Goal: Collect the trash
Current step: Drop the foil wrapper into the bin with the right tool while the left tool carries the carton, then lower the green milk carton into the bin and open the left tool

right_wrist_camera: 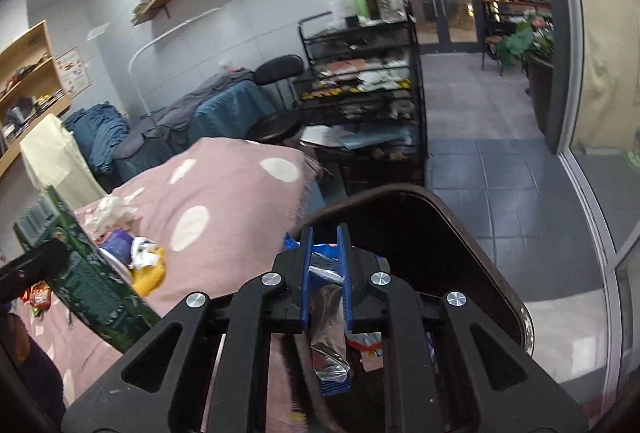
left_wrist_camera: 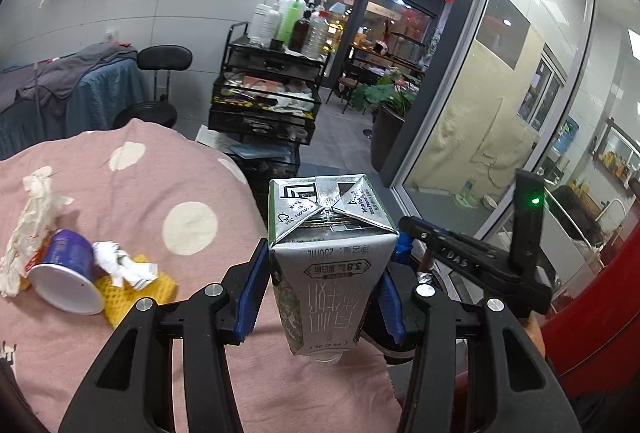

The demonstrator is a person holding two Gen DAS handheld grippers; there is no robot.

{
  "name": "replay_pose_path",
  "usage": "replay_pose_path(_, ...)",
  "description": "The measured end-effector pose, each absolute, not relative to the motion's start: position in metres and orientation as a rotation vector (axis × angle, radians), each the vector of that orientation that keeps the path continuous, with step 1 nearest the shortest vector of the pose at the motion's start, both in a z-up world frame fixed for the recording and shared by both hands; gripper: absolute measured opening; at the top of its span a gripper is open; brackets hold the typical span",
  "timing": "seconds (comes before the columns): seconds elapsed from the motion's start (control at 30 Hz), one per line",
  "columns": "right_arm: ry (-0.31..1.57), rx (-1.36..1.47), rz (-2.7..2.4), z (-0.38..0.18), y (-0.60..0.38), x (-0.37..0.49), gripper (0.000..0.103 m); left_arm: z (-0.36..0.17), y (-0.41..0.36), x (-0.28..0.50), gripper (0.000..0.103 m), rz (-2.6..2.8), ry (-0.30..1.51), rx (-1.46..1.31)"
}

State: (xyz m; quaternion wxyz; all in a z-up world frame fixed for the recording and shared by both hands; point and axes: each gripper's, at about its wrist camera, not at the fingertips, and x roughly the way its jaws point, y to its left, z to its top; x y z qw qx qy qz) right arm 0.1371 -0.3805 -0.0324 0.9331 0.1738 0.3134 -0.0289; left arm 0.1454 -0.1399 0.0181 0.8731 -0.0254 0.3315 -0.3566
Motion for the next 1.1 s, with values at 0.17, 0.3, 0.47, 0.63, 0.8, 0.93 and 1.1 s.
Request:
replay_pose_path(0.17,0.704,0.4,-0.113,-0.065,-0.4,0.143,0.014,0.011,-0.16,0.148,0.049,-0.765,0.722,-0.033)
replay_pose_path(0.3,0.731,0.454,-0.19,-0.086,-0.414,0.14,0.074,0.007,-0.175,0.149,0.049,-0.78,0.742,-0.016)
replay_pose_path(0.47,0.709,0.469,-0.265,-0.094,-0.426,0.125,0.089,0.001,-0.196,0.151,0.049,-0.802,0.768,-0.018)
replay_pose_path(0.63,0.679,0.479,-0.327,-0.094,-0.438,0.107,0.092,-0.003,-0.221,0.153,0.049,-0.815,0.788,0.003)
replay_pose_path(0.8,0.635,0.503,-0.376,-0.088,-0.45,0.094,0.093,-0.01,-0.236,0.155,0.049,-0.819,0.806,0.026)
replay_pose_path(0.93,0.611,0.502,-0.4,-0.083,-0.456,0.086,0.093,-0.017,-0.249,0.159,0.049,-0.813,0.829,0.048)
replay_pose_path(1.1,0.607,0.511,-0.408,-0.081,-0.462,0.084,0.093,-0.027,-0.266,0.164,0.049,-0.811,0.863,0.069)
